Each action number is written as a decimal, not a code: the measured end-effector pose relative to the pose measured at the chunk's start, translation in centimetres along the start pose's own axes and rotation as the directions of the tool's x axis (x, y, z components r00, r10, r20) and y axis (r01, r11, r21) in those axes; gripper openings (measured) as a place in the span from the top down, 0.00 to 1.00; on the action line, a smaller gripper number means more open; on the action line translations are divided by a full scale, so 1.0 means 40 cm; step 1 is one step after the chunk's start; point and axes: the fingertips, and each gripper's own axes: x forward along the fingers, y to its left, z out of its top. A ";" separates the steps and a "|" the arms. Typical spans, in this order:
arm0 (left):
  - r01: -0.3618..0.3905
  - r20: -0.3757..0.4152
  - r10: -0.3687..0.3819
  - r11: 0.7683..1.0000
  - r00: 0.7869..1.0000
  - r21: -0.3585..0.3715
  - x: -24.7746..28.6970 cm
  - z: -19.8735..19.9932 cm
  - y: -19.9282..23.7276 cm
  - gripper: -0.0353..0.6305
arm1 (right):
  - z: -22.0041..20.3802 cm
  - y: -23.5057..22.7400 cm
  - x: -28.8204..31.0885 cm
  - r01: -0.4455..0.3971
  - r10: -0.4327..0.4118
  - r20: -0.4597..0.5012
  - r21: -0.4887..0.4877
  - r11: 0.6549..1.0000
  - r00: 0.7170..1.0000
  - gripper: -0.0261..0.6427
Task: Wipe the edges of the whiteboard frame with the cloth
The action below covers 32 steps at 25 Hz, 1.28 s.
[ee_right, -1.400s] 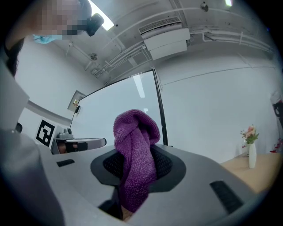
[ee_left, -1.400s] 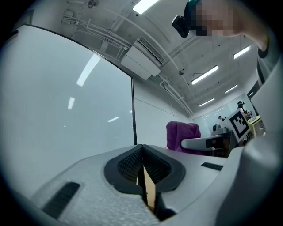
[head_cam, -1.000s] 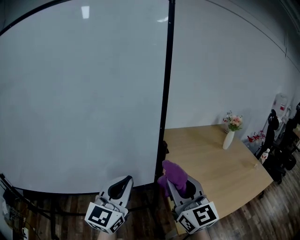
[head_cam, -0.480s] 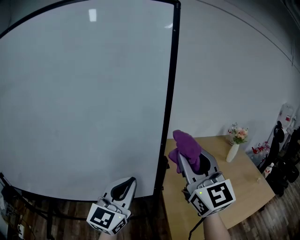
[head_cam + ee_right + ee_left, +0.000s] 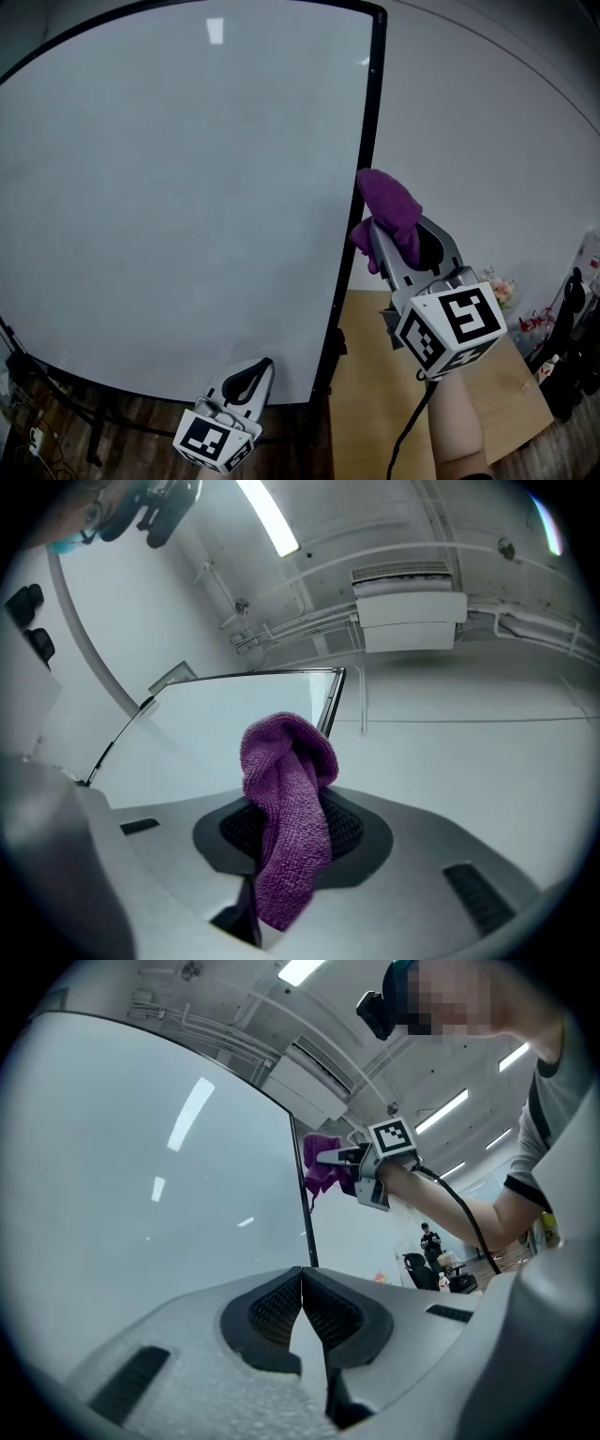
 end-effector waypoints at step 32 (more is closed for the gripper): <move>-0.029 -0.021 0.029 1.000 0.999 0.011 0.026 -0.015 0.041 0.92 | 0.080 -0.044 0.153 0.038 -0.039 0.056 0.019 0.999 0.998 0.81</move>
